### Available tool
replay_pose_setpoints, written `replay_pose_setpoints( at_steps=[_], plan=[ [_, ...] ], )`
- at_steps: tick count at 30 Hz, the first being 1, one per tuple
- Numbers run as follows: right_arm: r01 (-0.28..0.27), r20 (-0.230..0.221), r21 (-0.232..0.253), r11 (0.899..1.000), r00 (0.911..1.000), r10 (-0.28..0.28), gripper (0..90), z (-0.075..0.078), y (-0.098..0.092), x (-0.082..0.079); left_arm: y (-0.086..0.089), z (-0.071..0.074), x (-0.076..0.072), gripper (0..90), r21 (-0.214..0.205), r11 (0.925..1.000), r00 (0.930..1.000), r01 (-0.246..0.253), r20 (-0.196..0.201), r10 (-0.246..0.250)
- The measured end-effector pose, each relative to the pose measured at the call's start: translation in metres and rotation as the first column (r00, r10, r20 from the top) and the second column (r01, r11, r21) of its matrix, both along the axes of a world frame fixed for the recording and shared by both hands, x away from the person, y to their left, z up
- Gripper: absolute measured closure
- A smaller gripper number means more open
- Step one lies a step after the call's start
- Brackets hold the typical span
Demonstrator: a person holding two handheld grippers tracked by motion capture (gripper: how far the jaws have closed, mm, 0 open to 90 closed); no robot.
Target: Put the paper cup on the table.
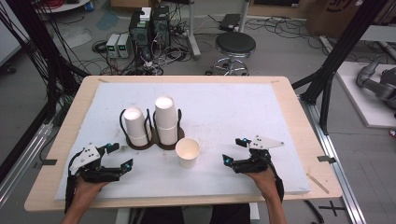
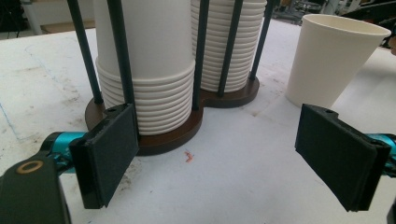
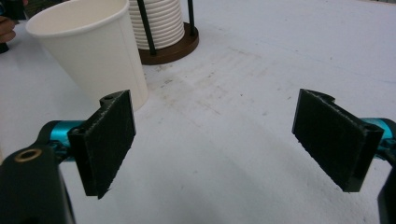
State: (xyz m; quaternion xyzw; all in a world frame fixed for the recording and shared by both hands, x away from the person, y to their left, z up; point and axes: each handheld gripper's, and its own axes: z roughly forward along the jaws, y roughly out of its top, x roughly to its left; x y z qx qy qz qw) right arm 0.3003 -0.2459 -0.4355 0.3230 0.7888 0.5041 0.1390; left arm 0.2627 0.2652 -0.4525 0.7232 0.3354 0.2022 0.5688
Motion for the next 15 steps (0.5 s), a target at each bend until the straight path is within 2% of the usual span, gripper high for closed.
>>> replay_pose_setpoints(
  at_steps=[11,13,15],
  plan=[
    [0.022,-0.018,-0.002,1.000,0.9996,-0.022,13.9,-0.006,-0.004,-0.003,0.000,0.000,0.001,13.1,-0.001,1.0000,1.0000,0.005,-0.008,-0.005],
    [0.018,-0.033,0.019,1.000,0.9993,-0.017,14.0,-0.010,-0.005,-0.002,0.000,0.000,0.001,13.0,-0.002,1.0000,0.9999,0.006,-0.010,-0.006],
    [0.026,-0.055,0.016,1.000,0.9982,-0.025,14.0,-0.015,-0.006,-0.002,0.000,0.000,0.002,13.0,-0.002,1.0000,0.9999,0.008,-0.014,-0.008]
  ],
)
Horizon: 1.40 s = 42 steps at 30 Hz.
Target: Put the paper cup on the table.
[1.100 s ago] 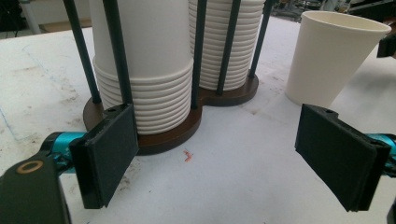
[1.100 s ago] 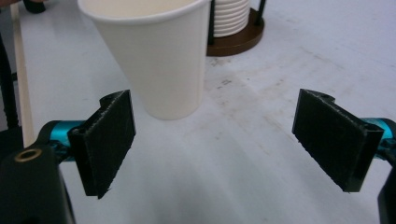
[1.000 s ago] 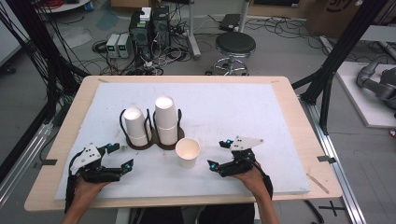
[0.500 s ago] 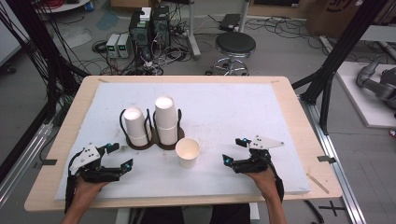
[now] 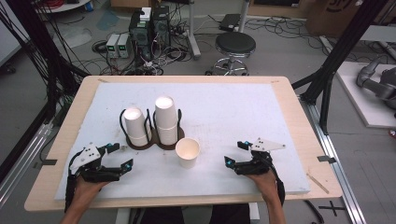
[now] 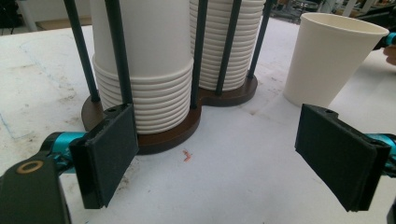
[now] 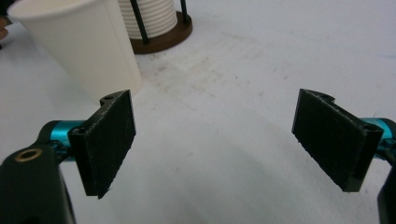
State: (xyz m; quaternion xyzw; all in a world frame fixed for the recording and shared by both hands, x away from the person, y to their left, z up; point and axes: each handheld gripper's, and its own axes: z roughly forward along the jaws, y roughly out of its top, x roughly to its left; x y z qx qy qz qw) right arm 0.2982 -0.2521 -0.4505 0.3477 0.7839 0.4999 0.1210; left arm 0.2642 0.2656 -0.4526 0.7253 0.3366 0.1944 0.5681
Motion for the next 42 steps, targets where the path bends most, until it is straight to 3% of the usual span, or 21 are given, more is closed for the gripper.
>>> replay_pose_setpoints(
  at_steps=[5,12,26,33,42],
  plan=[
    [0.014,-0.002,0.031,0.999,0.9999,-0.014,14.0,-0.0009,-0.0035,-0.0002,0.0002,-0.0001,-0.0004,13.0,-0.003,1.0000,1.0000,-0.003,0.003,0.003],
    [0.008,0.014,0.002,1.000,0.9999,-0.008,14.0,-0.0009,-0.0005,-0.0016,0.0001,-0.0001,-0.0014,13.1,-0.003,1.0000,0.9999,-0.009,0.010,0.009],
    [0.017,0.026,0.017,1.000,0.9995,-0.017,14.0,-0.0009,-0.0022,-0.0027,0.0005,-0.0001,-0.0012,13.1,-0.005,1.0000,1.0000,-0.005,0.008,0.005],
    [0.029,0.026,0.052,0.998,0.9992,-0.030,14.1,-0.0008,-0.0060,-0.0044,0.0003,-0.0001,-0.0011,13.1,-0.003,1.0000,1.0000,-0.004,0.009,0.004],
    [0.025,0.028,0.049,0.998,0.9993,-0.027,14.0,-0.0008,-0.0062,-0.0045,-0.0001,0.0000,-0.0008,13.1,0.000,1.0000,1.0000,-0.002,0.009,0.002]
  ],
)
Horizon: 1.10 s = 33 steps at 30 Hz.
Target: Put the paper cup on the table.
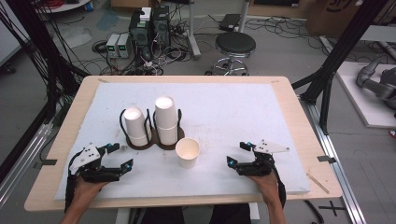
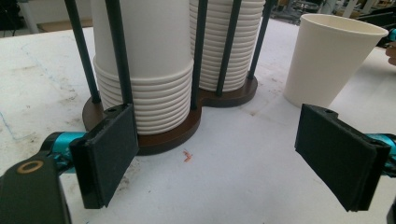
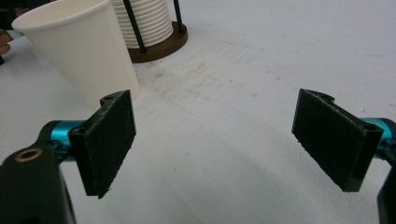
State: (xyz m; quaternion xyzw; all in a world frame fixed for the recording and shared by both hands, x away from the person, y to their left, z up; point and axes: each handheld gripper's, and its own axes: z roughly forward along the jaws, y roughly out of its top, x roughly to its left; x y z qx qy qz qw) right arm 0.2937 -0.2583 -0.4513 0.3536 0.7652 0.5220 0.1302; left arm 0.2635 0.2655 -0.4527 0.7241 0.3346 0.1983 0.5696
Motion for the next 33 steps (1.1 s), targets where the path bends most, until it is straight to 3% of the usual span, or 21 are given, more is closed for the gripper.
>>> replay_pose_setpoints(
  at_steps=[33],
  plan=[
    [0.021,-0.006,0.020,1.000,0.9998,-0.021,14.0,-0.0004,-0.0029,-0.0003,-0.0001,-0.0001,-0.0002,13.1,-0.001,1.0000,1.0000,0.000,0.002,0.000]
  ],
)
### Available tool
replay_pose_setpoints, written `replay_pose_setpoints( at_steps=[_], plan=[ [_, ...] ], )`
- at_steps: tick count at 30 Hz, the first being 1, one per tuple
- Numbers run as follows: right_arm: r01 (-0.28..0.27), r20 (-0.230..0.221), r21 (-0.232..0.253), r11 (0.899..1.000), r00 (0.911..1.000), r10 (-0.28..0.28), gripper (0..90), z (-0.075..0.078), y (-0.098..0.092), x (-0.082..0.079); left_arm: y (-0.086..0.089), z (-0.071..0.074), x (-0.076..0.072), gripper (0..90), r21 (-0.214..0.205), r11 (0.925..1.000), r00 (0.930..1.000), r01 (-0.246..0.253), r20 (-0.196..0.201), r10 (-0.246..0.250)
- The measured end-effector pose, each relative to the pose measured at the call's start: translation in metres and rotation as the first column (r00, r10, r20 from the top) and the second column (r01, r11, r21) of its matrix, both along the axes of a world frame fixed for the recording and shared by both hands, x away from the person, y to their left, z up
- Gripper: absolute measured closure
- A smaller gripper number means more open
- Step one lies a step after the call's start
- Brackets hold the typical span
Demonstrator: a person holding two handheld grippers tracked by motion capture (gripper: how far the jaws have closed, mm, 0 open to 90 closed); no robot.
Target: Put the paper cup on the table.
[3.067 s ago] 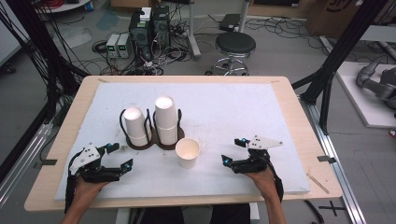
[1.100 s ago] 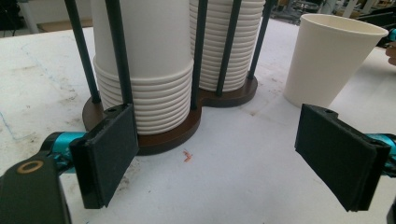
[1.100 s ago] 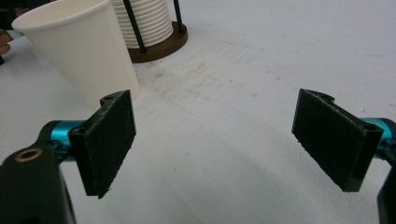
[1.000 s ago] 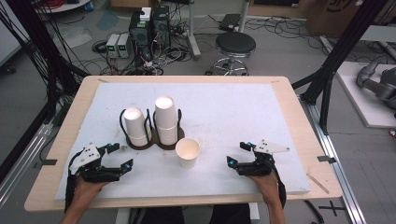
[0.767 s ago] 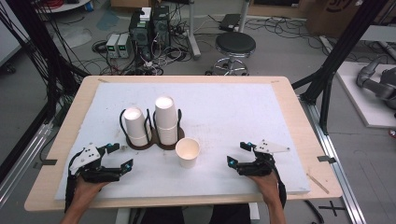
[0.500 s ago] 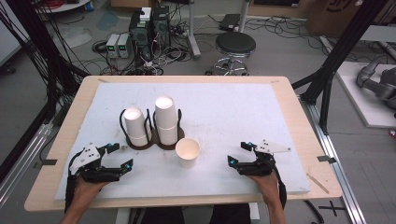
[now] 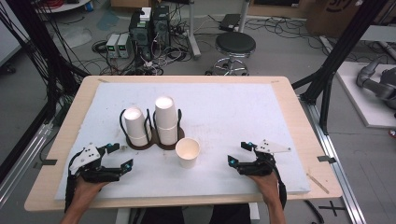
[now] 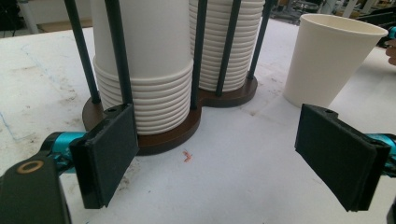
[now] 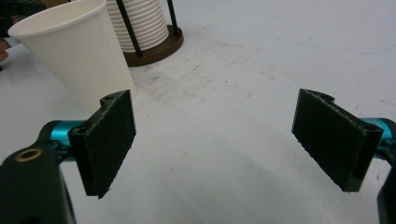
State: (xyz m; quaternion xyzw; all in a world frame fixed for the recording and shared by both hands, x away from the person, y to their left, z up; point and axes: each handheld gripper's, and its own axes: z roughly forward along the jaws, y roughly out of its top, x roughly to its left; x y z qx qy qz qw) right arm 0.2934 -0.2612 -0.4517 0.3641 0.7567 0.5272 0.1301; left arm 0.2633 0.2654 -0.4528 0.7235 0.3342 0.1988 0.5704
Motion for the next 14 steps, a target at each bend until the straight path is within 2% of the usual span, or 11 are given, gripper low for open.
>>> replay_pose_setpoints(
  at_steps=[14],
  plan=[
    [-0.007,0.002,0.002,1.000,1.0000,0.007,14.0,0.0000,-0.0008,0.0004,0.0000,0.0002,-0.0004,13.1,0.007,1.0000,1.0000,-0.003,0.001,0.003]
  ],
)
